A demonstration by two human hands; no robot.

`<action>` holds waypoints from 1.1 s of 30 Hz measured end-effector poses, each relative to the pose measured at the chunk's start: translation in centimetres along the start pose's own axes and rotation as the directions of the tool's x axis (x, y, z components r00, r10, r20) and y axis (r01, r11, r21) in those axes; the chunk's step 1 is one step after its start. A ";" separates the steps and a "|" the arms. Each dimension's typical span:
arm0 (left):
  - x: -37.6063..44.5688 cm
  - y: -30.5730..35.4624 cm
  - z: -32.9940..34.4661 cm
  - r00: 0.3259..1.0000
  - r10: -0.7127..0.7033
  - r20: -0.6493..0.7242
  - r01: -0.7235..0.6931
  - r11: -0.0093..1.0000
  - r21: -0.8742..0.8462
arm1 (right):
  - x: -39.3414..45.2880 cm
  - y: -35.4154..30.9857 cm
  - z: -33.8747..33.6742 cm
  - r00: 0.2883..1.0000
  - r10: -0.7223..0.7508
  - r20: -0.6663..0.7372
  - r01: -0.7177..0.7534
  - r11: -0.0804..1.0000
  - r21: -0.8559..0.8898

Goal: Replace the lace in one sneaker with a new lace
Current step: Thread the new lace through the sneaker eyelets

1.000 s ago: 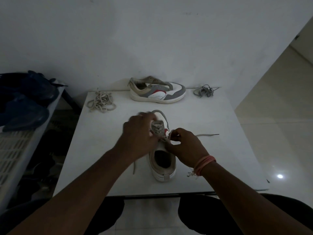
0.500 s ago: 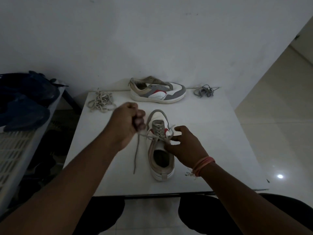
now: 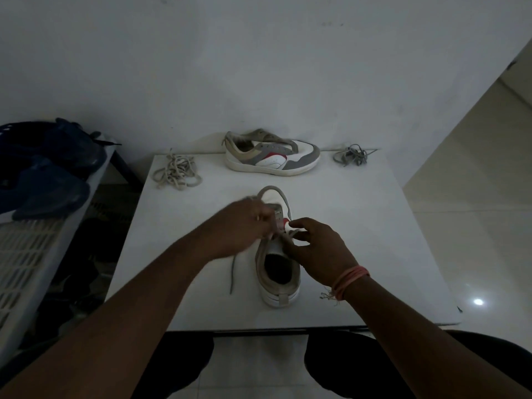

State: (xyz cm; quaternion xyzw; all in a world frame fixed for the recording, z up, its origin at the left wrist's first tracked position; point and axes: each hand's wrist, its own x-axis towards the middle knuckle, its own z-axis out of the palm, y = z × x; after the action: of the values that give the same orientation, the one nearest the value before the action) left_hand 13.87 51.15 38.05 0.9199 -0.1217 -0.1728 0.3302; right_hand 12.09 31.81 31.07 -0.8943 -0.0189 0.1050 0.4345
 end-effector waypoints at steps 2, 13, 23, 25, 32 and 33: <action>0.1 0.6 -1.1 0.994 -0.101 -0.032 0.073 0.873 -0.482 | 0.0 0.2 0.0 1.000 0.011 -0.002 -0.011 1.000 -0.009; 1.0 -2.1 -1.0 0.874 -0.308 -0.376 0.308 0.950 -0.061 | -0.4 0.2 0.6 0.998 -0.058 0.013 0.058 0.998 -0.012; -1.4 0.4 4.8 0.931 -0.172 -0.323 0.263 0.928 0.264 | -0.6 -1.8 2.1 0.967 -0.254 -0.010 0.232 0.895 -0.380; -1.1 -0.2 5.0 0.935 -0.165 -0.313 0.253 0.930 0.267 | -0.6 -1.8 1.9 0.972 -0.235 0.003 0.219 0.899 -0.379; 0.3 -2.6 3.1 0.864 -0.503 -0.019 0.460 0.804 -0.378 | 0.4 -1.4 0.3 1.000 -0.005 -0.006 0.004 0.997 -0.080; 0.3 -2.4 2.9 0.848 -0.529 0.037 0.481 0.739 -0.472 | 0.3 -1.6 0.4 1.000 -0.023 -0.002 0.023 0.993 -0.114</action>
State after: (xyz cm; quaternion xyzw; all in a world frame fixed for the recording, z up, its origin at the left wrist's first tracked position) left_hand 13.25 51.26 34.30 0.8191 0.1938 -0.2339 0.4866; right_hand 12.38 33.12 32.00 -0.9175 -0.0345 0.0974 0.3841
